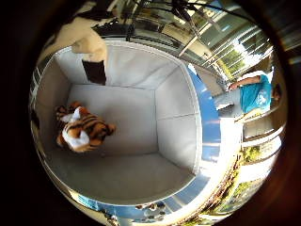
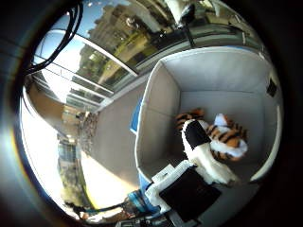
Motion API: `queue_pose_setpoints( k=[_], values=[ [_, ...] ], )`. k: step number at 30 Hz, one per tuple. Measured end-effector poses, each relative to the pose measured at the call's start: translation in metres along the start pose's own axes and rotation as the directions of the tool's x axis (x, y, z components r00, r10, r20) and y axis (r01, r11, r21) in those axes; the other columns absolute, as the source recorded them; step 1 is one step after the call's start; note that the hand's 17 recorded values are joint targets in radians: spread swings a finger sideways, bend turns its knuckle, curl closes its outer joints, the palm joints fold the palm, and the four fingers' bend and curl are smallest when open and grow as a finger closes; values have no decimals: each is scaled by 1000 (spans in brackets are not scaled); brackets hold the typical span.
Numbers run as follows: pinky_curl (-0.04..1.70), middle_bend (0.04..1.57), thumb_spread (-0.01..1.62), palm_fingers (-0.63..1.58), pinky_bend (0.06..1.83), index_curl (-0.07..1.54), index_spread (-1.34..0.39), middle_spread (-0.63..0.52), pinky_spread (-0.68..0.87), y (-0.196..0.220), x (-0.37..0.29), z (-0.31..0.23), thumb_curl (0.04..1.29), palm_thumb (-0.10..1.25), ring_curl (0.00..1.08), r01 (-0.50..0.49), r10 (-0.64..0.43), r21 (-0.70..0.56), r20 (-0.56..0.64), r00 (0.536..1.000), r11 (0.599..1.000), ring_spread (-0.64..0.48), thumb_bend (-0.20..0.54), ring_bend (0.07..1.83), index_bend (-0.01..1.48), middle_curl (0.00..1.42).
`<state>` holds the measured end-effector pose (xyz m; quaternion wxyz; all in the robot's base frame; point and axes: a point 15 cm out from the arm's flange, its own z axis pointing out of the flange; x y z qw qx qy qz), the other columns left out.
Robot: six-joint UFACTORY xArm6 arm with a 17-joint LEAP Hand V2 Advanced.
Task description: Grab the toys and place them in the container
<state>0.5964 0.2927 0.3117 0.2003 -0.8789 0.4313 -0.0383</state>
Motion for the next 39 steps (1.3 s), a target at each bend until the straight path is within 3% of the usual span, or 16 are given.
queue_pose_setpoints(
  k=[5,11,17,23,31,39],
  values=[
    [529,188,1074,-52,1063,579,-515,30,472,-3,-2,-36,458,546,340,2,-2,28,-5,1000,1000,262,-40,606,124,410],
    [475,190,1079,4,1009,461,-419,34,506,34,-8,-112,413,541,324,-8,9,-44,19,1000,999,273,-33,583,139,385],
    [435,200,1081,43,981,383,-308,46,524,108,3,-189,387,535,319,-64,71,-184,32,997,981,288,-34,586,136,377],
    [385,210,1093,50,886,337,-236,57,511,212,56,-275,364,507,316,-186,143,-330,-150,978,926,296,-40,586,148,378],
    [336,195,1109,109,847,294,-118,91,503,339,66,-231,341,480,309,-270,237,-495,-130,963,826,308,-33,586,152,368],
    [312,192,1113,173,868,274,-54,88,512,437,77,-149,333,475,307,-324,272,-478,-177,946,816,312,-30,588,152,366]
  ],
)
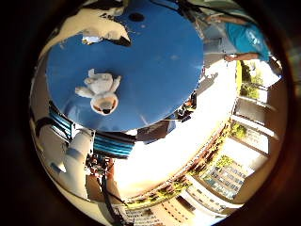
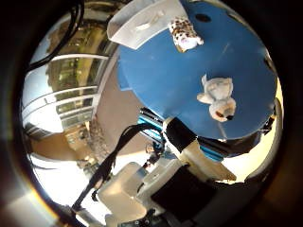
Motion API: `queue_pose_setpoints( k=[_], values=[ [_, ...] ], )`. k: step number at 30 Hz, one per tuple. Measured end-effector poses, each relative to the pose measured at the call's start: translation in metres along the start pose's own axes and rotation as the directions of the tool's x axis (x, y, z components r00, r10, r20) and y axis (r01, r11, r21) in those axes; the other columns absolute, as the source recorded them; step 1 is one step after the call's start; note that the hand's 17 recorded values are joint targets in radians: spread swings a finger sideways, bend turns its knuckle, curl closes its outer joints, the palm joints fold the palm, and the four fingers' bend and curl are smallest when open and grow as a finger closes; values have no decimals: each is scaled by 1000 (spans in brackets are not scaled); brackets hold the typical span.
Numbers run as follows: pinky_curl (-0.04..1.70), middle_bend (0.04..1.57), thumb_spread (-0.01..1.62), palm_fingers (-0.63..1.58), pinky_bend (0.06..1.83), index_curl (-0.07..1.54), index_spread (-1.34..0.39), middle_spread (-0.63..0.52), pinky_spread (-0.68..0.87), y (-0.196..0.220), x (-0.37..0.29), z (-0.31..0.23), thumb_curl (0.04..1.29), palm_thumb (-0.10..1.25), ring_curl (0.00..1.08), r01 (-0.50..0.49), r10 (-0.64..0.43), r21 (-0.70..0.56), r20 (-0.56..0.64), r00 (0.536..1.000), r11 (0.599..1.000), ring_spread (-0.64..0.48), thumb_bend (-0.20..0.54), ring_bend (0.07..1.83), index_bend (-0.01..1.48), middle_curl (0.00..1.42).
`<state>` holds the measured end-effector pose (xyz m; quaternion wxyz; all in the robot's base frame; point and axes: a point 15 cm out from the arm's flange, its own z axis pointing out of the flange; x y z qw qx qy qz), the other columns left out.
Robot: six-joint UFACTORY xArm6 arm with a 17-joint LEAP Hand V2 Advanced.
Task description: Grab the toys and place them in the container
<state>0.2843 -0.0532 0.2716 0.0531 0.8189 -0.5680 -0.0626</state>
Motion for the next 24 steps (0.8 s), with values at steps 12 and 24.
queue_pose_setpoints(
  k=[12,24],
  values=[
    [273,189,1116,186,882,261,-28,91,516,-13,30,89,332,483,297,-75,75,-20,24,997,997,320,-29,571,158,360],
    [223,268,1109,458,932,233,-20,25,526,-22,43,137,342,542,305,-99,105,-86,67,992,991,309,-20,689,135,378]
  ],
)
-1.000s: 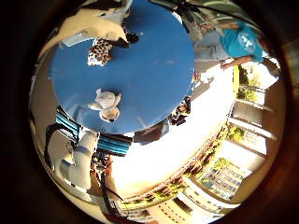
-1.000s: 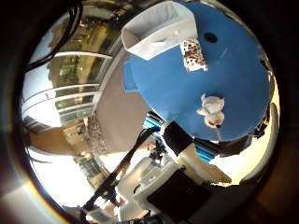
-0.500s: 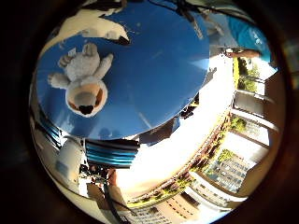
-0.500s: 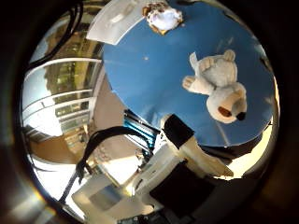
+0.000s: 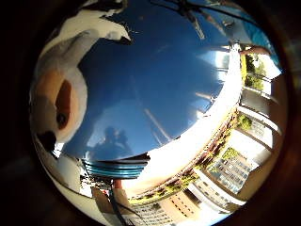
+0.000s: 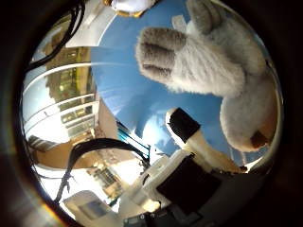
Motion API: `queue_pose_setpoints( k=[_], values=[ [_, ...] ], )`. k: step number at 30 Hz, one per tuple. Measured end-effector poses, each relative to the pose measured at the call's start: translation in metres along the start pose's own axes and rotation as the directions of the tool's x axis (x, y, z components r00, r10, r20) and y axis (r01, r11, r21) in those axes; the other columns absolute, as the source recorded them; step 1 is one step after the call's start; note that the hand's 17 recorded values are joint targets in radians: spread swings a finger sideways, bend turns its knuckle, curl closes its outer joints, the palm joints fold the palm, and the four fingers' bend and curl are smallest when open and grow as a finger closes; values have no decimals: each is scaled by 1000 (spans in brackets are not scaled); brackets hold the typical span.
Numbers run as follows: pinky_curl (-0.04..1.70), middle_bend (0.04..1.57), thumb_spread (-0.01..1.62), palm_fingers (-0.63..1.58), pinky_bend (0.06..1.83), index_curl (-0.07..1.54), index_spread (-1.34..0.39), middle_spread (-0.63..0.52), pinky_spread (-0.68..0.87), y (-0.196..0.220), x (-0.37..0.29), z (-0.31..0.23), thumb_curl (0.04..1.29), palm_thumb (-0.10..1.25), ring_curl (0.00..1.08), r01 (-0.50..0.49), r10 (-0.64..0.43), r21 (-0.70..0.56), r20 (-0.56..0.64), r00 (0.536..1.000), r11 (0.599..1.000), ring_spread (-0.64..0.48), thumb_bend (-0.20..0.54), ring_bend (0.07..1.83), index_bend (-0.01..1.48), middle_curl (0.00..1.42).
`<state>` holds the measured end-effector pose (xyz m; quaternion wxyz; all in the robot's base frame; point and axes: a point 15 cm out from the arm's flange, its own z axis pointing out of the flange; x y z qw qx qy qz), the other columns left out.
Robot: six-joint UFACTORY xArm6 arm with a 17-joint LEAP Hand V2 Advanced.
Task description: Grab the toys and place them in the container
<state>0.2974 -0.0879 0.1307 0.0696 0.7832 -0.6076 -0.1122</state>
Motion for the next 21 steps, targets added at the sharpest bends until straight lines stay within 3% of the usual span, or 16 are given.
queue_pose_setpoints(
  k=[4,6,9,14,21],
  values=[
    [254,479,1102,964,1056,223,-136,-49,478,0,3,2,368,619,371,9,-9,-15,-12,1000,1000,220,-9,889,173,464],
    [298,672,1094,1167,1129,216,-218,-73,438,-2,2,2,393,683,446,22,-22,-22,-21,1000,1000,167,-1,1050,166,555],
    [360,845,1066,1132,1225,207,-307,-117,390,-14,3,-11,433,770,541,35,-36,-10,-37,999,999,91,6,1225,187,661],
    [470,1059,1030,1115,1436,210,-498,-165,291,-24,6,-41,544,971,635,27,-26,9,-46,999,1000,-9,57,1323,341,810],
    [561,1158,1029,1025,1542,233,-699,-178,211,-6,-20,-113,639,1015,699,53,-54,-117,-5,999,992,-67,39,1386,494,913]
  ],
)
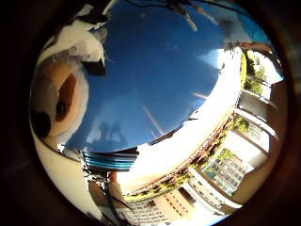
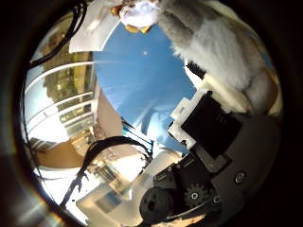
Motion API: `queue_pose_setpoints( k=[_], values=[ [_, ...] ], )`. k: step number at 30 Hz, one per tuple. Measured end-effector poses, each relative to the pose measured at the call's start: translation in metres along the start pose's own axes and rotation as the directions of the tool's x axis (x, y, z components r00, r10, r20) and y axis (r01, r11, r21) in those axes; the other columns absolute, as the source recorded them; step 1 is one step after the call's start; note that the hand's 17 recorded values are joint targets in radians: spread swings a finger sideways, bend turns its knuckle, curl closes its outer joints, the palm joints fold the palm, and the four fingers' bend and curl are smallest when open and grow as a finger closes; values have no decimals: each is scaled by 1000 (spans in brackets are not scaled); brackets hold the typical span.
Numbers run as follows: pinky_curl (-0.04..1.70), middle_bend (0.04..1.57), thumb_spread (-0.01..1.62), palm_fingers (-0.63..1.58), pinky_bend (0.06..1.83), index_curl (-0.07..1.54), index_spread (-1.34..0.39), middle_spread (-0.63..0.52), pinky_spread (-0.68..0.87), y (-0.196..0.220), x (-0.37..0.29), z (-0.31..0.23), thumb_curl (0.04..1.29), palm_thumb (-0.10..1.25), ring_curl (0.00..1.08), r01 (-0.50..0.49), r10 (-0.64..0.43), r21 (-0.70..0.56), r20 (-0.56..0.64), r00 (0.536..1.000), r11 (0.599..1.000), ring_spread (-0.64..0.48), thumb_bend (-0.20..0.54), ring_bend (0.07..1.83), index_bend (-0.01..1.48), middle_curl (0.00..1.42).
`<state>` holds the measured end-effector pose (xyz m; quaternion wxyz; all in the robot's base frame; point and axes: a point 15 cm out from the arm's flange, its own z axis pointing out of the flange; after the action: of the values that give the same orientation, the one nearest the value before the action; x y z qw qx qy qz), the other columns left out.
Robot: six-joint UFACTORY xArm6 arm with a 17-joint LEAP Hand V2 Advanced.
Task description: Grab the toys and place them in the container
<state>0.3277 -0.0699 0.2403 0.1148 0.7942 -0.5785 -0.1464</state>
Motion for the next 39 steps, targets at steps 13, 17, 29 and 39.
queue_pose_setpoints(
  k=[13,17,29,39],
  values=[
    [669,1254,1055,898,1614,312,-967,-185,147,20,-95,-184,768,1007,775,136,-129,107,-65,989,985,-108,-10,1460,675,1010],
    [697,1279,1062,868,1629,354,-1028,-184,139,2,-154,-212,801,995,791,209,-202,179,-55,978,961,-116,-12,1489,700,1025],
    [753,1337,1066,814,1663,489,-1138,-178,127,-113,-267,-220,872,994,812,290,-284,395,-74,956,872,-122,-8,1532,687,1036],
    [781,1371,1046,800,1666,682,-1213,-170,124,-240,-309,-208,918,965,814,248,-251,592,-79,965,767,-112,-17,1563,648,1025]
  ],
)
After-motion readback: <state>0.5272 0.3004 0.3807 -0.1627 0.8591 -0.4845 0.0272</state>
